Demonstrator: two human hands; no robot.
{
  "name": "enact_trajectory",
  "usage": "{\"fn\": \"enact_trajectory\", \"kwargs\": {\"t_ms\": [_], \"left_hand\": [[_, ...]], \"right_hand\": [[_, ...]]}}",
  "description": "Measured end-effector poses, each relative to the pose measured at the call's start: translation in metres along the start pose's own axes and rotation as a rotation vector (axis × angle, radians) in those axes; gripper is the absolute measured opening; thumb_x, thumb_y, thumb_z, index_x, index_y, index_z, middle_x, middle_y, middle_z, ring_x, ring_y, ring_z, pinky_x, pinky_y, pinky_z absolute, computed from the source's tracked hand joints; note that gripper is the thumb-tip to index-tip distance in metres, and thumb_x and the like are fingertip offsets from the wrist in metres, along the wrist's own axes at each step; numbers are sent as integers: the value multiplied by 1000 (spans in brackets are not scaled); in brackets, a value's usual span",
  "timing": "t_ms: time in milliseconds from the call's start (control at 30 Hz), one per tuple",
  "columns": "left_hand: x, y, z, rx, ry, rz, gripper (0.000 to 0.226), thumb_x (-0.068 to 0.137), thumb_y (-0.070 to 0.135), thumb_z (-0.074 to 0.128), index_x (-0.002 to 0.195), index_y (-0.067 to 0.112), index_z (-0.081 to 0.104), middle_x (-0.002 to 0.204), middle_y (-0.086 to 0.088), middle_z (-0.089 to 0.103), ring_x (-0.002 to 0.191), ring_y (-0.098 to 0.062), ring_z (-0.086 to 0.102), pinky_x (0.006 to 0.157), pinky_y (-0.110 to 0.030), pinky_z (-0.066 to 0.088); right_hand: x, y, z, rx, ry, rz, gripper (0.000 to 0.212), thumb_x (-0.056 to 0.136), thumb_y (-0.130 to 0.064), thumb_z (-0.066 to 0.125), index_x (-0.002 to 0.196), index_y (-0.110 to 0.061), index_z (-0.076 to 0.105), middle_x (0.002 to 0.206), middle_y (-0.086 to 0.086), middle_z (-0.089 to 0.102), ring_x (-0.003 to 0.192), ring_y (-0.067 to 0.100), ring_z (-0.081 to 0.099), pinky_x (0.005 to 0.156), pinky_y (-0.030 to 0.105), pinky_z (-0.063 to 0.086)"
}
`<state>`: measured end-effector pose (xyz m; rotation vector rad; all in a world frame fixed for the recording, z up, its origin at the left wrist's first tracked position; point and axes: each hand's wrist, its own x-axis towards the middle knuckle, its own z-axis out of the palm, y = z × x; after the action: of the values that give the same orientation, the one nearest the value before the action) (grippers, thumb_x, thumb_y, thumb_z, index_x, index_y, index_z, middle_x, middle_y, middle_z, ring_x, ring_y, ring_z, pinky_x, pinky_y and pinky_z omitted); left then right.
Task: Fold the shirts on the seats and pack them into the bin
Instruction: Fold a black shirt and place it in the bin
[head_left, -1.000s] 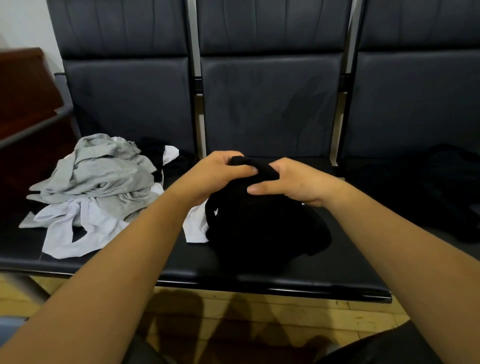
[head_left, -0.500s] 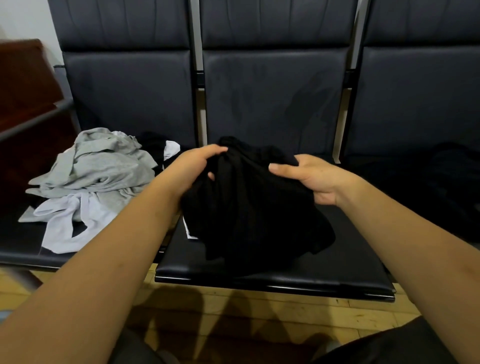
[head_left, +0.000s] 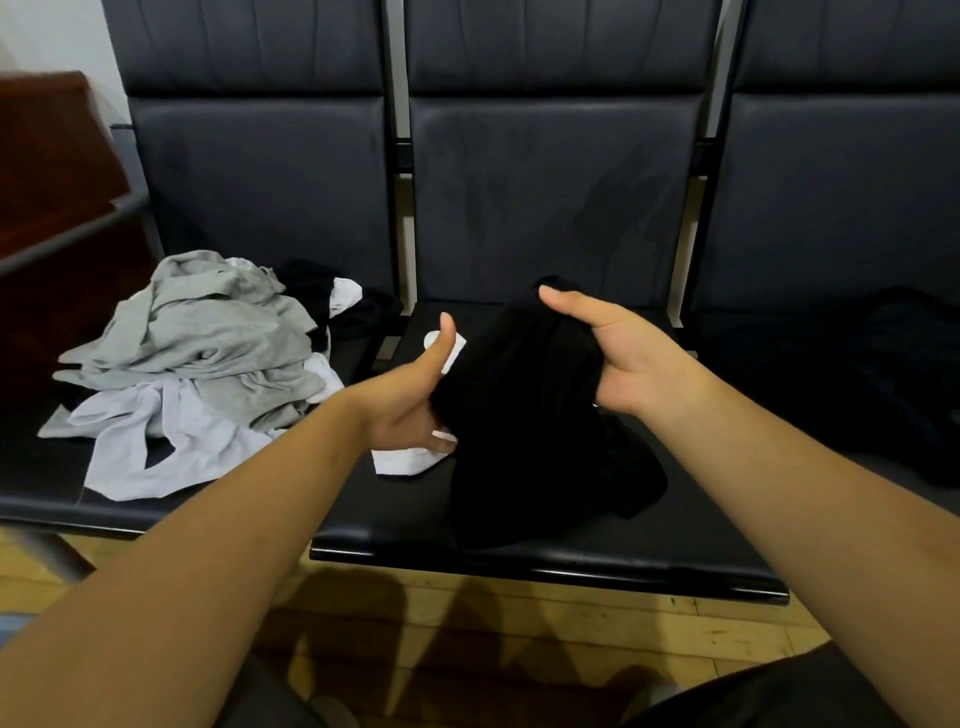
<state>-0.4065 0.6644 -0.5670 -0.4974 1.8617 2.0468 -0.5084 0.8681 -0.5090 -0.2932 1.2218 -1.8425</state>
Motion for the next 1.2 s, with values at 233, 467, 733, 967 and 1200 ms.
{"fn": "enact_trajectory", "kwargs": {"t_ms": [233,467,733,967,1200], "left_hand": [[7,-5,21,97,218,-140,95,73,94,38,125,19,66,115,-8,69,106,-23,66,99,-37,50],[14,-4,39,305,494,-31,73,88,77,49,120,12,57,119,1,59,115,-20,60,101,-36,50],[26,6,48,-272,293,169,30,100,29,62,124,13,61,106,-1,74,92,-15,72,74,-27,56],[1,26,-6,42,723,383,33,97,44,58,102,13,66,105,-2,74,103,-23,70,90,-50,58],[-9,30,-35,-581,474,435,43,103,33,53,137,6,55,126,-13,70,112,-29,70,91,-44,56]], "right_hand": [[5,-2,-5,129,44,-78,25,96,-20,64,82,-6,79,99,12,76,91,26,76,75,39,63],[6,-2,-12,156,74,-116,23,97,-20,64,89,-4,79,107,14,76,101,29,74,87,42,61],[2,-4,-8,117,80,-118,23,98,-19,61,109,-1,71,109,15,75,99,28,74,84,40,62],[10,-18,-53,-54,371,-181,31,93,-30,71,117,-10,72,108,6,77,98,24,75,89,41,58],[18,-26,-89,9,466,-227,36,89,-26,76,122,-12,69,111,8,76,99,26,74,79,41,61]]}}
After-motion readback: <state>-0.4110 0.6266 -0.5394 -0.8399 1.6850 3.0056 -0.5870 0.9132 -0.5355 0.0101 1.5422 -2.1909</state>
